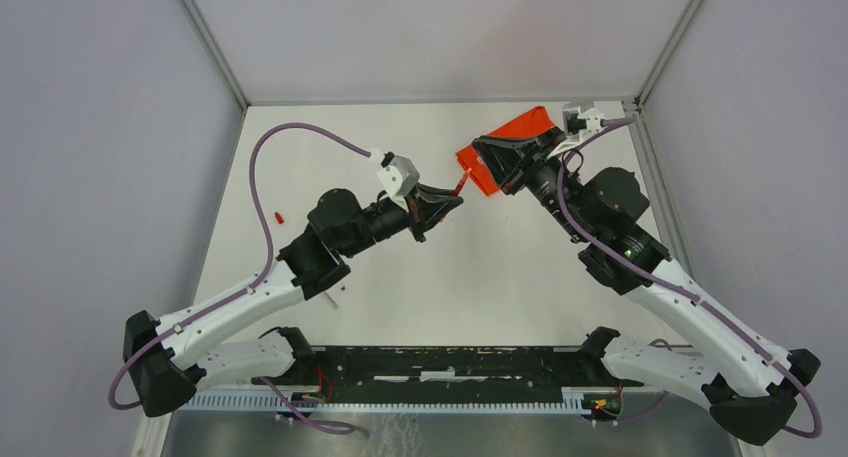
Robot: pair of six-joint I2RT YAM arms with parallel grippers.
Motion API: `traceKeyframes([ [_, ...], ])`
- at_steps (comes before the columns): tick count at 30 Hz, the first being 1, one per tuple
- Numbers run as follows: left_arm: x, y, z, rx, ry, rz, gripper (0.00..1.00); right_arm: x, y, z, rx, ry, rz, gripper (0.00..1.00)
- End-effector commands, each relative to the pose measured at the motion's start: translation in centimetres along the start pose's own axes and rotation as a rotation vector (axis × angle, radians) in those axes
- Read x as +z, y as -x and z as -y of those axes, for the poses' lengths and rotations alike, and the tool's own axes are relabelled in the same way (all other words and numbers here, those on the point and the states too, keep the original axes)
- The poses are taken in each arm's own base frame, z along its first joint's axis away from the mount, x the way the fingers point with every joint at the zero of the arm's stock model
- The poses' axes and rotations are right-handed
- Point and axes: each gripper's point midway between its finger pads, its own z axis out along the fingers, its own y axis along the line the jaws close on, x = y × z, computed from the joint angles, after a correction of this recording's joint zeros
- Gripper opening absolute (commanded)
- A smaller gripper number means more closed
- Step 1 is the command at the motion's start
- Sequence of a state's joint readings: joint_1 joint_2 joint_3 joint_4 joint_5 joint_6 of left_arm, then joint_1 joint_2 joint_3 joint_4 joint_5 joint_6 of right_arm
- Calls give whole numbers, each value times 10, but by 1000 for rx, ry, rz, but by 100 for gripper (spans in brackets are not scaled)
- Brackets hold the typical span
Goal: Insert the pens into the pen caps
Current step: Insert the pen cap onto the pen.
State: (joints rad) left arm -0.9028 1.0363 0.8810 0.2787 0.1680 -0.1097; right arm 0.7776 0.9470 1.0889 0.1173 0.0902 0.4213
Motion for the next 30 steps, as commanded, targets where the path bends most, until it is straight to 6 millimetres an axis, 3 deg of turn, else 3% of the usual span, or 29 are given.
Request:
traceKeyframes([
  [1,0,15,-2,78,-8,45,2,4,5,-7,28,38,25,0],
  [30,-1,16,-4,80,8,50,2,7,-31,-15,77,132,-74,0],
])
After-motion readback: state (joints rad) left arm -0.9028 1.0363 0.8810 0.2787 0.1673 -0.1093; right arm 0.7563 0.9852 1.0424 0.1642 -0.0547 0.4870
